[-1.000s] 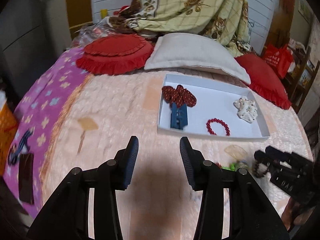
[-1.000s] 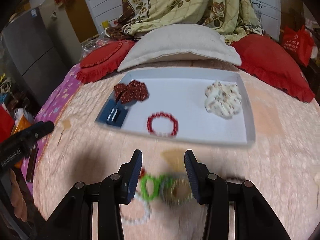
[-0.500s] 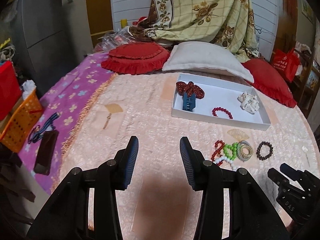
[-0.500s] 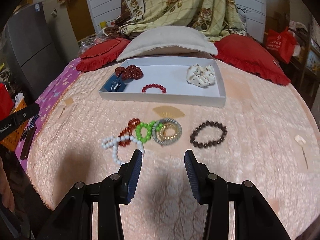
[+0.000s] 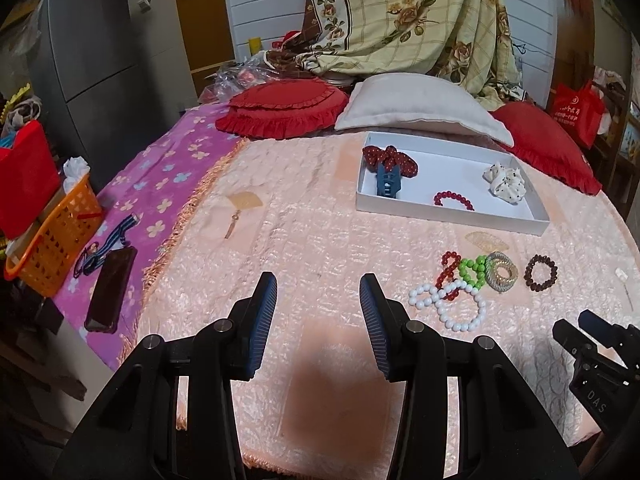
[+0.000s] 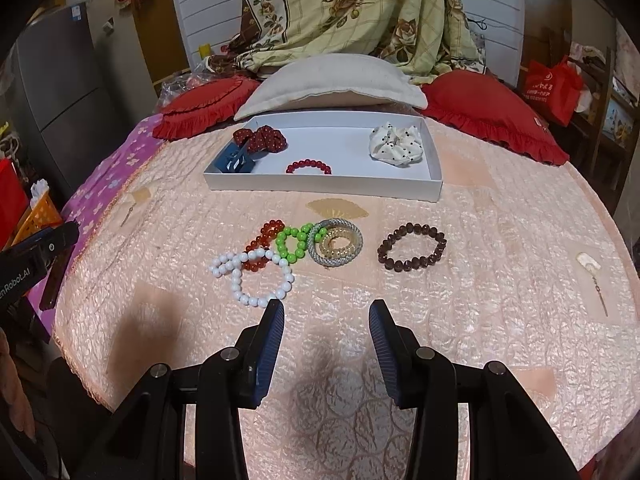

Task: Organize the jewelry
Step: 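Withdraw both tools and move toward the remaining bracelets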

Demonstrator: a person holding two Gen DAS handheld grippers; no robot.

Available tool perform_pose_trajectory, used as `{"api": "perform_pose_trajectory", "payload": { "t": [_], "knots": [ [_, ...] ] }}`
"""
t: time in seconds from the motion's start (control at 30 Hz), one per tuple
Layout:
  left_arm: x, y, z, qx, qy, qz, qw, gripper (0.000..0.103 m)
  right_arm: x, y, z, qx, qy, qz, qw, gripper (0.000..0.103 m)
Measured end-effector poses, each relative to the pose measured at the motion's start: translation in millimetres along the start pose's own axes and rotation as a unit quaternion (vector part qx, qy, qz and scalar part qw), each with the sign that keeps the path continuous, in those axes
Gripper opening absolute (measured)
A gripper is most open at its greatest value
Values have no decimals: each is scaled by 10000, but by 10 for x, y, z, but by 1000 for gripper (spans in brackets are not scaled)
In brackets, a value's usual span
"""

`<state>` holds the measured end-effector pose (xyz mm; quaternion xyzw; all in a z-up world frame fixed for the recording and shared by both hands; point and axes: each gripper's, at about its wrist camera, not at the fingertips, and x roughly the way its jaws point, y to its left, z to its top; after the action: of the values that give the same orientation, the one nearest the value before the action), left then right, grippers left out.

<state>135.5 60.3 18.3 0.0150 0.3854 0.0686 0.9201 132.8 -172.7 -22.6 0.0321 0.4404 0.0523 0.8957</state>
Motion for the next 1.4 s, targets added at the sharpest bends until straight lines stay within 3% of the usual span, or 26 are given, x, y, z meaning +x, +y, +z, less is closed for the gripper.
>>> {"api": "perform_pose_trajectory", "payload": {
  "t": [0.77,1.2,1.4],
  "knots": [
    [300,-127,-111,131,533,-53,9985,42,212,-145,-61,212,230,-73,9995,42],
    [555,-176,-157,170,884,-29,9959,42,354,-374,-99,460,332,-116,9983,42],
    [703,-124,-155,82,981,-223,9949,42,389,-631,-97,706,324,-239,9967,42]
  ]
}}
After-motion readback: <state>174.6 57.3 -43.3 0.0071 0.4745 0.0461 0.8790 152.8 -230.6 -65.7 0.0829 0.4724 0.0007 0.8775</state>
